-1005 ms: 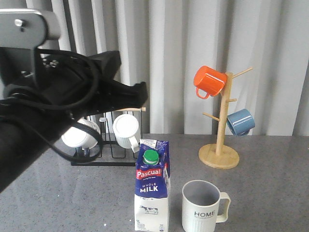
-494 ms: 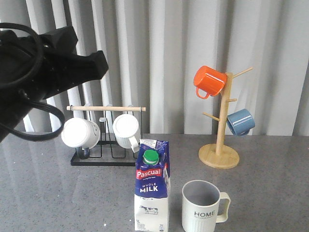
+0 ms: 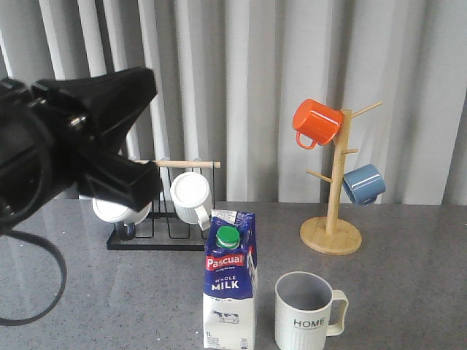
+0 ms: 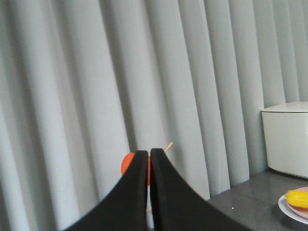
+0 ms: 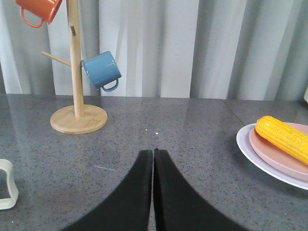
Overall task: Place milk next to cup
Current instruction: 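Open the left gripper and raise it away from the carton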
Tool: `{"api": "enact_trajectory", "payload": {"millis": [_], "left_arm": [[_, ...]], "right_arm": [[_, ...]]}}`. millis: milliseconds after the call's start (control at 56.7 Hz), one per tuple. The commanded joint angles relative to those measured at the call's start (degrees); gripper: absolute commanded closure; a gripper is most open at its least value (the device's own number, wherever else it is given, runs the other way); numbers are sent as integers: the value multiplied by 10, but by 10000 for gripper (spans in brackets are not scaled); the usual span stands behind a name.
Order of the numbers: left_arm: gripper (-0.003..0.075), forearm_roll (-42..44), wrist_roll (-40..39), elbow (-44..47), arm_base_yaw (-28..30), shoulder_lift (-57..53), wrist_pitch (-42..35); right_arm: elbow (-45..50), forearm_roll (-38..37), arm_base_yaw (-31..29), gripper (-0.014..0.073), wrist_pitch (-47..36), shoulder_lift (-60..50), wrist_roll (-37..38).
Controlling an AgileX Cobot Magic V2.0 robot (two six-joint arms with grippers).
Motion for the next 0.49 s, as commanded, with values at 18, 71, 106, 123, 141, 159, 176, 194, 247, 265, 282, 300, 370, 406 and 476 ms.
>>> {"api": "enact_trajectory", "payload": {"millis": [18,71,106,123,141,159,176,194,247,265,282,300,370,406,476], "left_arm": [[728,101,-156,43,58,-44,-30],[728,125,-184,76,84,-59,-27],[728,139,-192,94,99,-69,-20],[728,145,-195,109,105,-76,-17],[728,153,-198,119,114,-81,-13],[728,159,-199,129,118,-88,-11],[728,167,-198,145,125,-93,-8],[728,178,-198,162,130,-101,-8],[728,202,-194,205,142,-121,-9],[728,207,-193,224,146,-130,-11],[728,214,-193,237,149,-141,-12],[728,220,-192,256,153,-149,-15],[728,230,-176,319,165,-195,-32],[727,230,-165,350,171,-224,-46],[727,230,-168,414,183,-280,-77]], "right_arm": [[-14,-3,-4,596,-39,1,-1],[-14,-3,-4,596,-39,1,-1],[-14,-3,-4,596,-39,1,-1],[-14,-3,-4,596,-39,1,-1],[-14,-3,-4,596,-39,1,-1],[-14,-3,-4,596,-39,1,-1],[-14,-3,-4,596,-39,1,-1],[-14,-3,-4,596,-39,1,-1],[-14,-3,-4,596,-39,1,-1],[-14,-3,-4,596,-39,1,-1],[-14,-3,-4,596,-39,1,-1],[-14,-3,-4,596,-39,1,-1],[-14,-3,-4,596,-39,1,-1],[-14,-3,-4,596,-39,1,-1],[-14,-3,-4,596,-39,1,-1]]}}
